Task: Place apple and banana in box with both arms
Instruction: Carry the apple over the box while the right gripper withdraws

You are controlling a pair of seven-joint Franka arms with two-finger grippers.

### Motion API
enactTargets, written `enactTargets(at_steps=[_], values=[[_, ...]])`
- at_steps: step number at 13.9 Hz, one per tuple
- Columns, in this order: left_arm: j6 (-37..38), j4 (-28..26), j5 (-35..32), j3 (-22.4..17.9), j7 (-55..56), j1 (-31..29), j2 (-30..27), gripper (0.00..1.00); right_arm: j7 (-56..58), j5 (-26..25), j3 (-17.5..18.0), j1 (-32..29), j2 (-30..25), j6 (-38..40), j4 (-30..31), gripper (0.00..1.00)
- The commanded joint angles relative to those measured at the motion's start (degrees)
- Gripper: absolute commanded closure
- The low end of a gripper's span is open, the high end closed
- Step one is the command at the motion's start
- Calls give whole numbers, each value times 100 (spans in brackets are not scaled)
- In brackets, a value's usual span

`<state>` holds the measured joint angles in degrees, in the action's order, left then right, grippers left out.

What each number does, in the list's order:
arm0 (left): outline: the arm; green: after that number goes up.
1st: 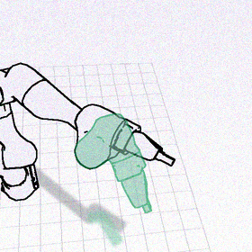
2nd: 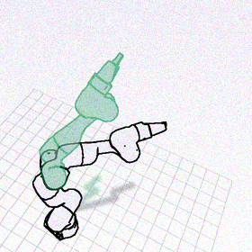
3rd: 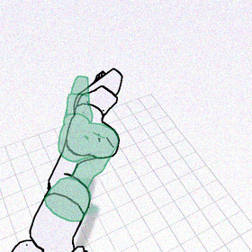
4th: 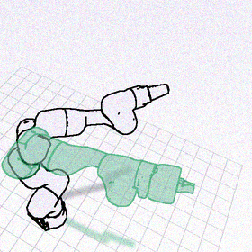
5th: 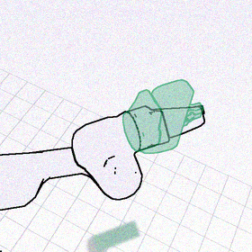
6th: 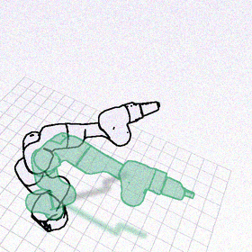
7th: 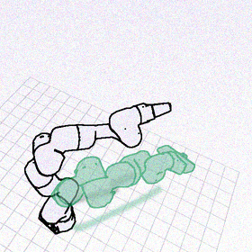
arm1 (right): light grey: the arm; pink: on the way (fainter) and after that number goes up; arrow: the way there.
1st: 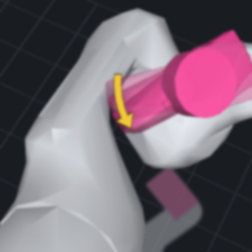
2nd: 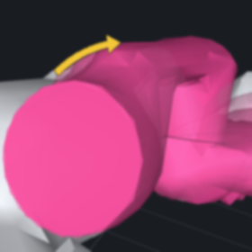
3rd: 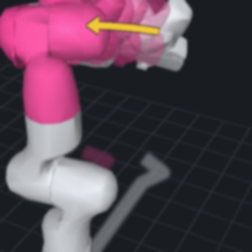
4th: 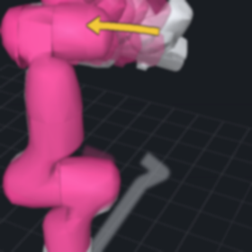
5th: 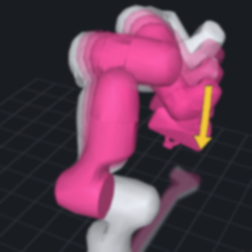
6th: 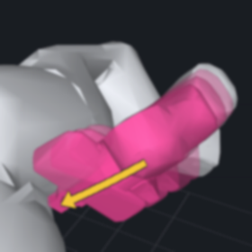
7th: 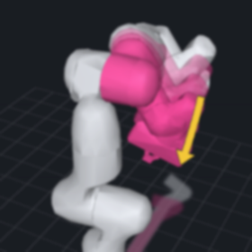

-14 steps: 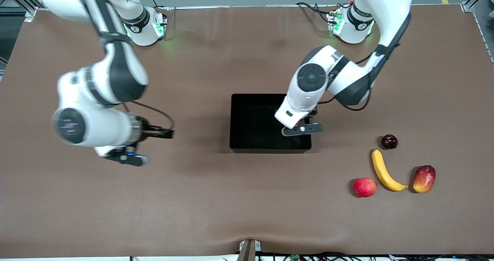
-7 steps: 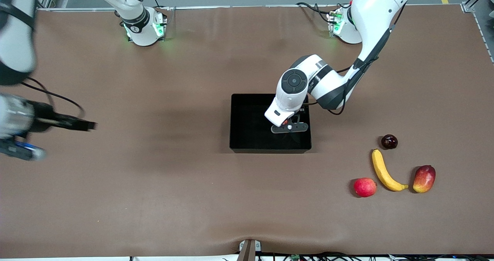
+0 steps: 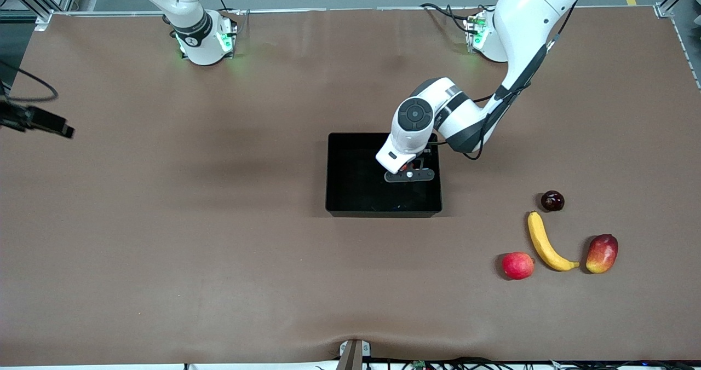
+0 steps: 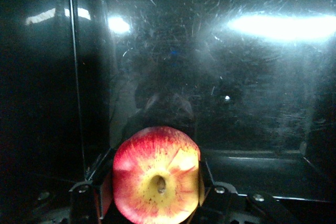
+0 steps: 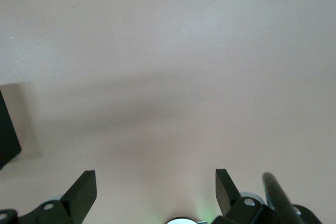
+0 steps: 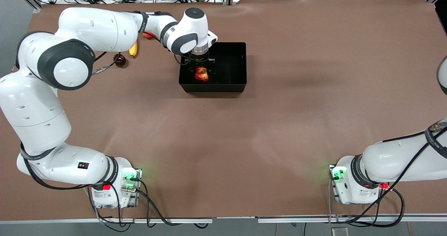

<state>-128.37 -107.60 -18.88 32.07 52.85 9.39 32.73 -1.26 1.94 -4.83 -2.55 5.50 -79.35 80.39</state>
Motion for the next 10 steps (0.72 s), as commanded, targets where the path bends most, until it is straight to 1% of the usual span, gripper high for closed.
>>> enactTargets(at_steps=[1, 2, 3, 4, 5, 7, 8, 9, 10], values=[[-119, -42, -133, 19, 339, 81, 23, 73, 293, -53, 97, -247, -750, -152, 950, 0], [-119, -41, -133, 19, 418, 81, 23, 62, 302, -53, 123, -212, -865, -290, 1161, 0], [-119, -33, -133, 10, 436, 72, 23, 36, 293, -123, 132, -177, -866, -335, 1146, 0], [-119, -24, -133, 10, 445, 63, 23, 4, 311, -141, 132, -185, -858, -327, 946, 0], [-119, -15, -133, 10, 445, 63, 14, 0, 354, -141, 132, -185, -849, -327, 787, 0], [-57, 29, -133, 10, 419, -24, -126, 0, 407, -351, 149, -106, -840, -371, 750, 0], [47, 81, -133, 1, 393, -59, -344, 0, 407, -361, 149, -80, -840, -371, 741, 0], [405, 256, -124, -16, 366, -112, -485, 0, 407, -352, 158, -79, -840, -353, 724, 0], [861, 631, -133, -16, 331, -217, -522, 0, 407, -352, 158, -71, -840, -344, 724, 0]])
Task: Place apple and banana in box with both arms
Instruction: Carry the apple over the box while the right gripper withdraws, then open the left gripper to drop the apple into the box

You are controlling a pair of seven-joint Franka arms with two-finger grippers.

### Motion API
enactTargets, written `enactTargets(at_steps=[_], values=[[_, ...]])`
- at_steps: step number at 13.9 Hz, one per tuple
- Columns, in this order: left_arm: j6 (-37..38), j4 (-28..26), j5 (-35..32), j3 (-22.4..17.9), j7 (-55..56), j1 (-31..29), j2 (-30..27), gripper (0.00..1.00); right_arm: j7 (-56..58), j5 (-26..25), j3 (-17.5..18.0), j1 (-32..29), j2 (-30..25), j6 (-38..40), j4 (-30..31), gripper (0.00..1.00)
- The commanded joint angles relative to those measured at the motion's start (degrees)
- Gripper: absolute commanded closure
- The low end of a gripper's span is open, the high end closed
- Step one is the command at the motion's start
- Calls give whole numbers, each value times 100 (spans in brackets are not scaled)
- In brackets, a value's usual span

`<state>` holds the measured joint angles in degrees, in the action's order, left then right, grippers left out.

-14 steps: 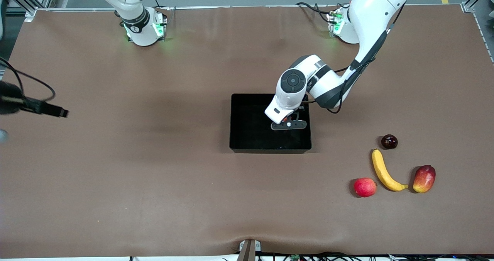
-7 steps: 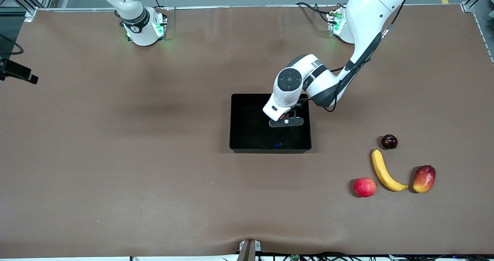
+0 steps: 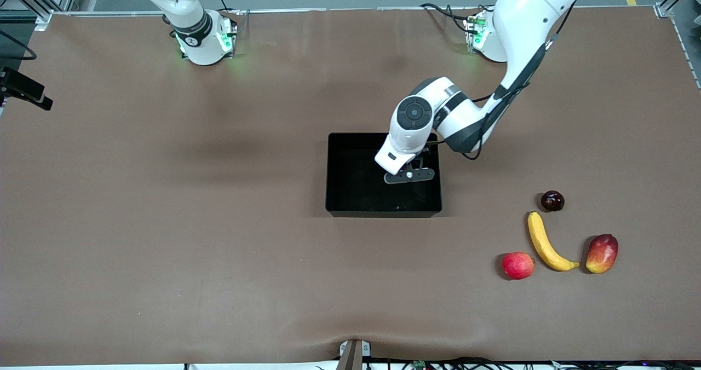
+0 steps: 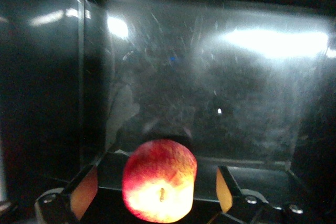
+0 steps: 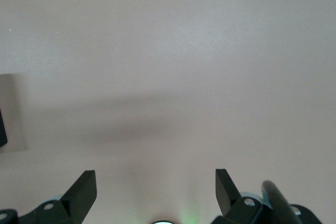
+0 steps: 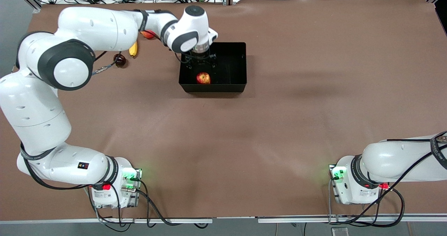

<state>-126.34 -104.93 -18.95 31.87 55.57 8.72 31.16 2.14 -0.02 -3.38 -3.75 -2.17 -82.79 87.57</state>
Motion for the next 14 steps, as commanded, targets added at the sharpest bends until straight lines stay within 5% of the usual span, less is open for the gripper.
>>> enactTargets(at_steps=[1, 5, 9, 14], values=[[1090, 742, -100, 12, -54, -256, -348, 0, 67, -139, 4, 41, -73, 17, 15, 0], [1472, 1456, 180, 47, -1535, -1282, -365, 0, 67, -121, 13, 50, -65, -106, 15, 0], [1481, 1563, 278, 30, -3294, -2320, -304, 0, 67, -113, 13, 67, -73, -133, 15, 0], [1097, 1502, 199, -23, -3377, -3217, -76, 0, 76, -121, 22, 181, -100, -132, 15, 0]])
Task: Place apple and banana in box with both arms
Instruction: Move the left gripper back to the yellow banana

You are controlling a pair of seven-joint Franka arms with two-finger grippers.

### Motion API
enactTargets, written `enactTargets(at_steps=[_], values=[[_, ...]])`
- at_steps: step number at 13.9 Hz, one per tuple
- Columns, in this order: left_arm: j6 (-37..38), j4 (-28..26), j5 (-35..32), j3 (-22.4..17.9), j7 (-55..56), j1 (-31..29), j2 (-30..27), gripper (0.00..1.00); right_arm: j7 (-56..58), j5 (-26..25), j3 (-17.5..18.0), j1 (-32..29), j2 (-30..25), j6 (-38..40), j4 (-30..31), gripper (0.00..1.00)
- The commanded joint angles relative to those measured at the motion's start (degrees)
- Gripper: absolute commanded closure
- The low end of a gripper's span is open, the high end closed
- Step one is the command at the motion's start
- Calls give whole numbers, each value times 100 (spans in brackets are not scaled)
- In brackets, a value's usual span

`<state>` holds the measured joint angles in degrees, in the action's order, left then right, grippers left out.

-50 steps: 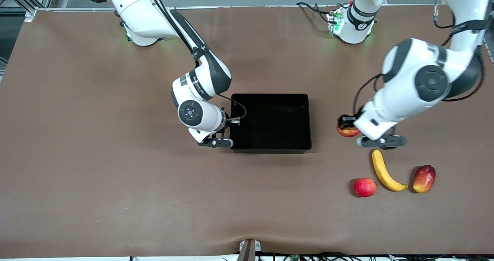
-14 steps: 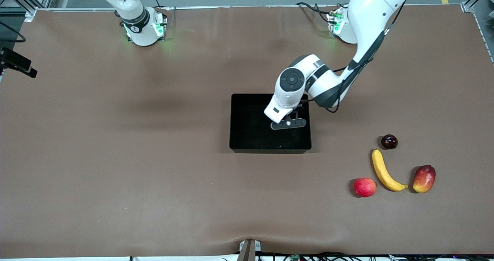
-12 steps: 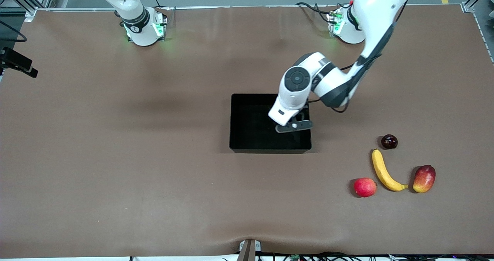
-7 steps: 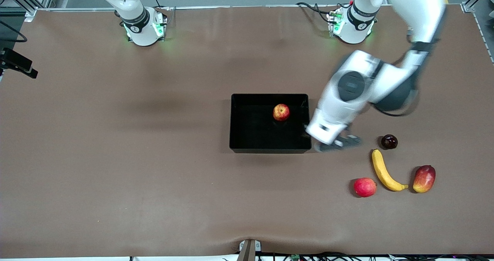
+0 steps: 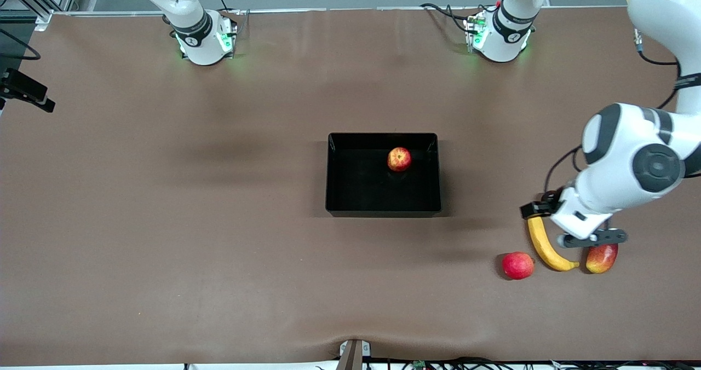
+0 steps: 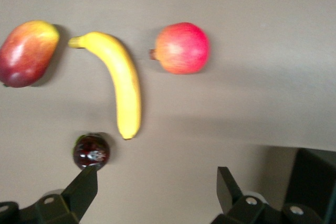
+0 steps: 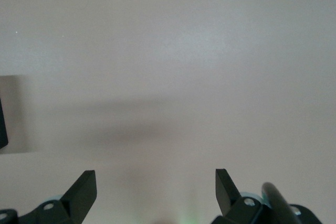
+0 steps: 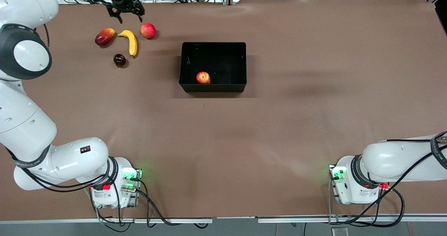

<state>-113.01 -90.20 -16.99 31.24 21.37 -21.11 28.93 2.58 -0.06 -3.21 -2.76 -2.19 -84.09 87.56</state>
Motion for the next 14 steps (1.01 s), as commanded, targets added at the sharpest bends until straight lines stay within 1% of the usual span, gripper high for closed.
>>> enactTargets(at_steps=[1, 3, 6, 8, 11, 14], values=[[-491, 20, 3, 40, 60, -444, 270, 0, 32, -126, 4, 91, -97, -2, 15, 0], [-861, 20, 11, 32, 60, -709, 603, 0, 32, -126, 4, 108, -97, -2, 15, 0], [-1406, 73, 81, 31, 51, -1008, 1087, 6, 14, -108, -22, 82, -97, 15, 15, 0], [-1556, 160, 91, 14, 42, -1280, 1324, 7, 6, -99, -31, 74, -97, 33, 15, 0], [-1899, 266, 100, 14, 330, -1211, 1545, 11, 6, -99, -31, 73, -97, 59, 15, 0], [-1961, 555, 91, 14, 517, -1045, 1843, 17, 6, -90, -49, 65, -80, 59, 15, 0]])
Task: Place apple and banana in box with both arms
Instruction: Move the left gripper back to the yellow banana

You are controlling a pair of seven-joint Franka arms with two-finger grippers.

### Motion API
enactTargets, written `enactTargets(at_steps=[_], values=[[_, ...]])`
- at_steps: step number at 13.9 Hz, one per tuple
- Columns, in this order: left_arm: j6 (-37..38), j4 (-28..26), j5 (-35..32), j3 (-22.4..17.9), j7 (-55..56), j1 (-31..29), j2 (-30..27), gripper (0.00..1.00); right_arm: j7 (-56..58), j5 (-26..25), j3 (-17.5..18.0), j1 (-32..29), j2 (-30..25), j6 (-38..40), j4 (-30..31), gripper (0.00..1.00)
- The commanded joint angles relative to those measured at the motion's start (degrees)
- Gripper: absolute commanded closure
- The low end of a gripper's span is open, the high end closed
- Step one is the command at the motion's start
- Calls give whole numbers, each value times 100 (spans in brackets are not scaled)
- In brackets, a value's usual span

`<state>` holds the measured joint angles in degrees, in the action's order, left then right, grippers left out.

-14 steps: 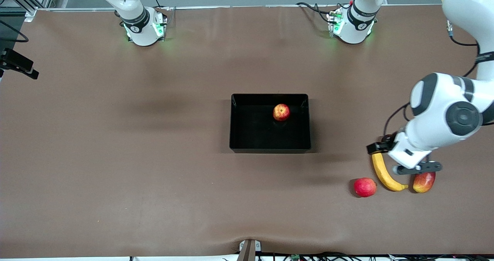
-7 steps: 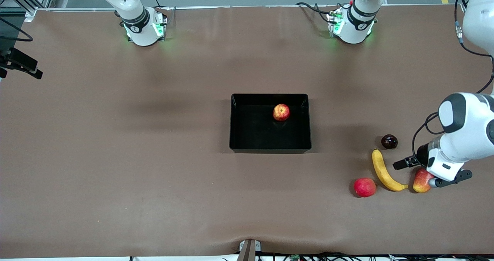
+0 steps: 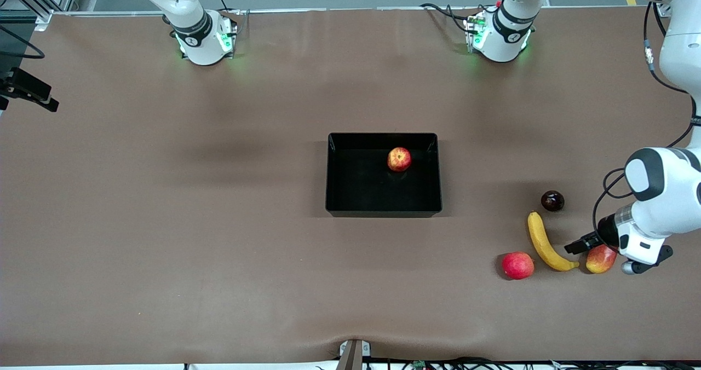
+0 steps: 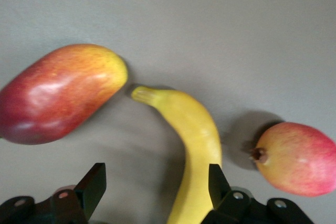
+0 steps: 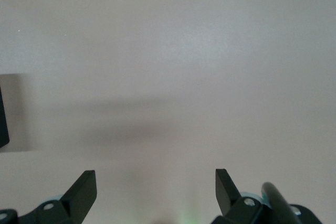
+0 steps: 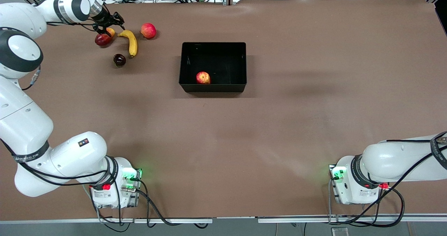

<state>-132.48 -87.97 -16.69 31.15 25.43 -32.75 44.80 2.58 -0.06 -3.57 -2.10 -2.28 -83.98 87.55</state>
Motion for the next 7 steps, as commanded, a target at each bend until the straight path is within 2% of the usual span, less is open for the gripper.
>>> enactTargets(at_steps=[1, 7], values=[[-50, 455, 60, 22, 102, 181, 371, 18, 6, -90, -12, 0, -71, 57, 16, 0], [-234, 606, 60, 5, 111, 296, 705, 24, 6, -81, -21, -27, -71, 110, 16, 0]])
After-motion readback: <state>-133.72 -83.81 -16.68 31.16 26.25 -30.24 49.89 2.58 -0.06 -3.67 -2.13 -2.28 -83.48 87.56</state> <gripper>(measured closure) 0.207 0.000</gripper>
